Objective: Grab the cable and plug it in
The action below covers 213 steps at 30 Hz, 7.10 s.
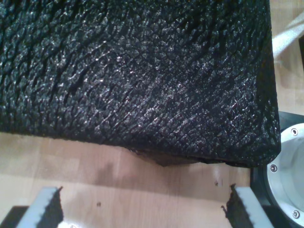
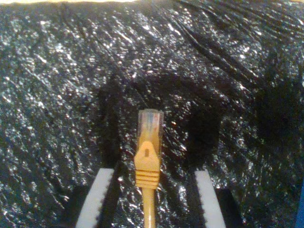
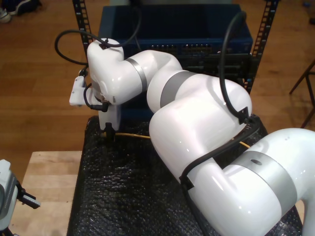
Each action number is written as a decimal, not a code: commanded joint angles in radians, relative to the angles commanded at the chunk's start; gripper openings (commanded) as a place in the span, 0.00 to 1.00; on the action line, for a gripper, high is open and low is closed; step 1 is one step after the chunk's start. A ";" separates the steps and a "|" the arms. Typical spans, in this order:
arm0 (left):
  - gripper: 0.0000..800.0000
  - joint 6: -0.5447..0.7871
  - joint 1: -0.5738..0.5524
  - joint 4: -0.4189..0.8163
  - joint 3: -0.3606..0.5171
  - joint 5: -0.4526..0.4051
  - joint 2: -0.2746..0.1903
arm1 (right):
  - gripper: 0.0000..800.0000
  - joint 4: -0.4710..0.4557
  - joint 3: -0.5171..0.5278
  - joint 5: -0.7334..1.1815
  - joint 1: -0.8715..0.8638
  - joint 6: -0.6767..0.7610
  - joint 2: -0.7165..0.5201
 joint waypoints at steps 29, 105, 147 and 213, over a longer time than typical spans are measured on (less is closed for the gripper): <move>1.00 0.000 0.000 0.000 -0.002 0.000 0.002 | 0.29 -0.023 0.005 0.000 0.006 0.006 -0.003; 1.00 0.000 -0.005 -0.003 -0.031 0.066 0.020 | 0.01 0.327 0.014 0.402 -0.242 -0.278 -0.190; 1.00 -0.152 -0.230 -0.195 -0.068 0.063 0.029 | 0.01 0.425 0.666 0.190 -0.405 -0.598 -0.723; 0.97 -0.379 -0.664 -0.703 -0.245 -0.087 0.077 | 0.01 0.580 1.026 0.157 -0.422 -0.531 -1.258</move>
